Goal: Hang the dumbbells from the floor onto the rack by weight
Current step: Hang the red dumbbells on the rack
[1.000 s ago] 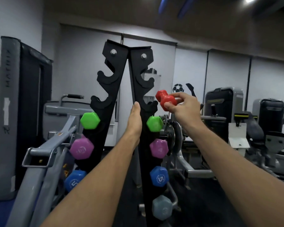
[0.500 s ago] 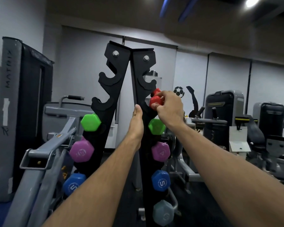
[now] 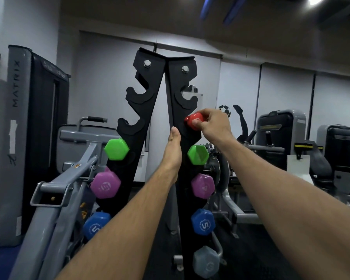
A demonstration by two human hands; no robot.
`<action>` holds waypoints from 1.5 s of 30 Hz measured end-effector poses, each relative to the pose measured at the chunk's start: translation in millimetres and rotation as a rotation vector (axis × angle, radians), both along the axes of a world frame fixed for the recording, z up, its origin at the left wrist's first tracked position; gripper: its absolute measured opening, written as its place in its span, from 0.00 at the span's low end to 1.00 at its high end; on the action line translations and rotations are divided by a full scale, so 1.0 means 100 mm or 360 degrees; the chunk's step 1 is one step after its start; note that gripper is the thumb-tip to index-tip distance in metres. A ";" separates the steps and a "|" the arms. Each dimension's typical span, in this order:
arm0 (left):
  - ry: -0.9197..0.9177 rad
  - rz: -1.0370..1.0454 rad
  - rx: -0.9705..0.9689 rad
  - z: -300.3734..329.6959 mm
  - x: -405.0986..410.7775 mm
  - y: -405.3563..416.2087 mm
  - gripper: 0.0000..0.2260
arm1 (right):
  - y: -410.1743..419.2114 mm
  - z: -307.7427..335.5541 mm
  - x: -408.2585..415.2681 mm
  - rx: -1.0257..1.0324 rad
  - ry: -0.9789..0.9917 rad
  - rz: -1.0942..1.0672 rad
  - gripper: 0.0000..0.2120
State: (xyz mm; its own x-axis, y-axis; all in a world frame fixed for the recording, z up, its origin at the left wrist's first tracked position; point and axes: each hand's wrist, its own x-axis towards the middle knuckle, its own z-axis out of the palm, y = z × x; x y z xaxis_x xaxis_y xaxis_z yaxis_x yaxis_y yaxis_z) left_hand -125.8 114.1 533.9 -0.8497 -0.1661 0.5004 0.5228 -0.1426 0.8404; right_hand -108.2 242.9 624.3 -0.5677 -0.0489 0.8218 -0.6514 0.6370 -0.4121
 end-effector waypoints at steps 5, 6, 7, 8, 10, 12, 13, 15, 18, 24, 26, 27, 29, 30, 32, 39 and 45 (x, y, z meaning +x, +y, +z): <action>0.0012 -0.0036 -0.0044 -0.03 0.06 -0.01 0.52 | 0.04 -0.03 -0.06 0.0107 0.0133 -0.0060 0.17; 0.0026 -0.0041 -0.0048 -0.03 0.08 0.00 0.51 | 0.06 -0.03 -0.05 0.0135 0.0151 -0.0064 0.16; 0.0042 -0.0040 -0.0054 -0.03 0.11 0.01 0.50 | 0.06 -0.04 -0.06 0.0166 0.0178 -0.0054 0.15; 0.0053 -0.0030 -0.0059 -0.02 0.13 0.02 0.50 | 0.07 -0.03 -0.06 0.0201 0.0202 -0.0043 0.14; 0.0040 -0.0012 -0.0075 -0.01 0.16 0.03 0.50 | 0.08 -0.02 -0.05 0.0272 0.0224 -0.0047 0.15; 0.0020 -0.0004 -0.0098 0.00 0.19 0.02 0.51 | 0.09 0.02 -0.03 0.0334 0.0172 -0.0069 0.15; 0.0007 -0.0007 -0.0113 0.00 0.22 0.01 0.51 | 0.10 0.03 -0.01 0.0357 0.0133 -0.0076 0.16; -0.0015 0.0000 -0.0144 0.01 0.30 0.01 0.47 | 0.11 0.05 0.03 0.0396 0.0066 -0.0124 0.17; 0.0014 0.0049 -0.0197 -0.02 0.42 0.00 0.37 | 0.07 -0.02 0.13 0.0419 0.0067 -0.0211 0.24; 0.0032 0.0363 -0.0381 -0.61 0.69 -0.17 0.36 | -0.02 -0.91 0.51 0.0055 0.0448 0.0059 0.19; -0.0032 0.0453 -0.0409 -1.03 0.87 -0.28 0.30 | -0.04 -1.42 0.69 -0.0041 0.0489 0.0242 0.15; -0.0103 0.0476 -0.0412 -1.29 0.97 -0.33 0.25 | -0.05 -1.72 0.78 -0.0089 0.0456 0.0324 0.13; -0.0265 0.0536 -0.0402 -1.87 1.16 -0.44 0.19 | -0.08 -2.37 0.91 -0.0164 0.0272 0.0456 0.10; -0.0384 0.0586 -0.0420 -2.27 1.27 -0.50 0.17 | -0.11 -2.79 0.98 -0.0199 0.0103 0.0496 0.09; -0.0605 0.0645 -0.0475 -2.96 1.43 -0.60 0.16 | -0.14 -3.50 1.06 -0.0209 -0.0221 0.0542 0.09; -0.1586 0.0579 -0.0655 -5.25 2.00 -0.79 0.16 | -0.26 -6.00 1.30 0.0288 -0.1542 0.0413 0.09; -0.2011 0.0346 -0.0866 -6.42 2.32 -0.74 0.15 | -0.38 -7.12 1.60 0.0466 -0.2075 0.0414 0.08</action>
State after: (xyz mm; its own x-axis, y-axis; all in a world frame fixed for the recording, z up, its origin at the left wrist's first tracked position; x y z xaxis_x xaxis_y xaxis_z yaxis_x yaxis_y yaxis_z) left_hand 106.0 39.9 -107.9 -0.7520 -0.3863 -0.5341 -0.6540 0.3362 0.6777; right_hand 51.8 204.9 -87.6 -0.8648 -0.3511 -0.3588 -0.0098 0.7264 -0.6872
